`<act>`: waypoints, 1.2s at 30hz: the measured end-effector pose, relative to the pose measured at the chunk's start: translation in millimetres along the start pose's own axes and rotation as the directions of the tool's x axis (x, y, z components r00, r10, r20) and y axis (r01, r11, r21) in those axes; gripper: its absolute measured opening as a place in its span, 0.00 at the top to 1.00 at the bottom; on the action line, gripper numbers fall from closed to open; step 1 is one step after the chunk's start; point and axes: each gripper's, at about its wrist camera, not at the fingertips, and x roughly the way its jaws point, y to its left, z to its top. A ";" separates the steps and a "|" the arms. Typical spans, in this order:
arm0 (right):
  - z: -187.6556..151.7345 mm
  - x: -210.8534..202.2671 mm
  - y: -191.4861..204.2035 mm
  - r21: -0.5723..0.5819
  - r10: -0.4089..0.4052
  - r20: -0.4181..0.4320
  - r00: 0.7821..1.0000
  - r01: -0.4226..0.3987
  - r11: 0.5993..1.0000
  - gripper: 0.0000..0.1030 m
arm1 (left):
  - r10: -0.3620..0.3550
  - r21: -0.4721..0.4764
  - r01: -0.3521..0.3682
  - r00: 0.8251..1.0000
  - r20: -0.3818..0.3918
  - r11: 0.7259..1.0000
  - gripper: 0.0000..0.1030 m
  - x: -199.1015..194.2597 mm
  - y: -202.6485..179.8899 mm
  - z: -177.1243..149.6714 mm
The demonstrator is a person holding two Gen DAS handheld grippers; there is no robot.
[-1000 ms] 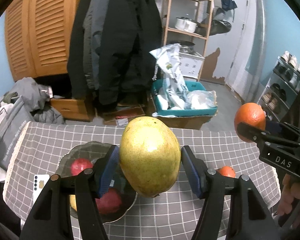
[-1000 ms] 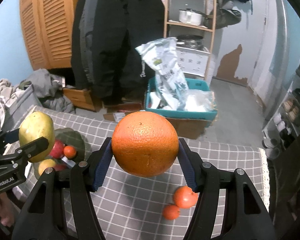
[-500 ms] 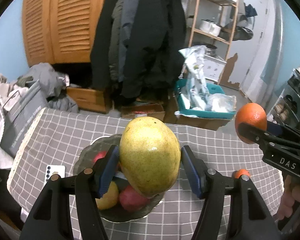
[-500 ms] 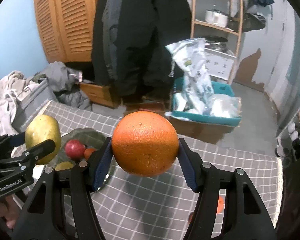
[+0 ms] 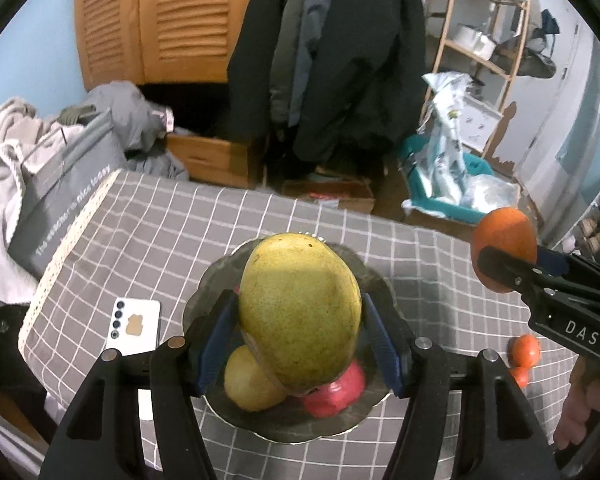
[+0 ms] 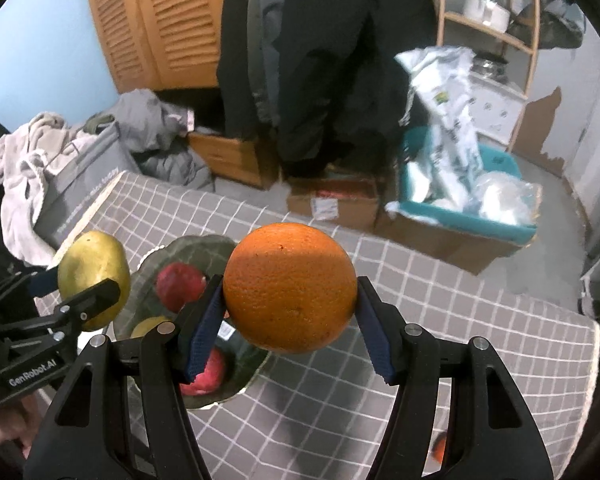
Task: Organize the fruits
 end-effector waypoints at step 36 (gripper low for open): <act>-29.8 123.3 24.6 0.012 0.112 -0.288 0.951 -0.114 0.993 0.36 | 0.058 -0.058 -0.069 0.982 -0.179 0.996 0.30 81.1 33.9 -25.5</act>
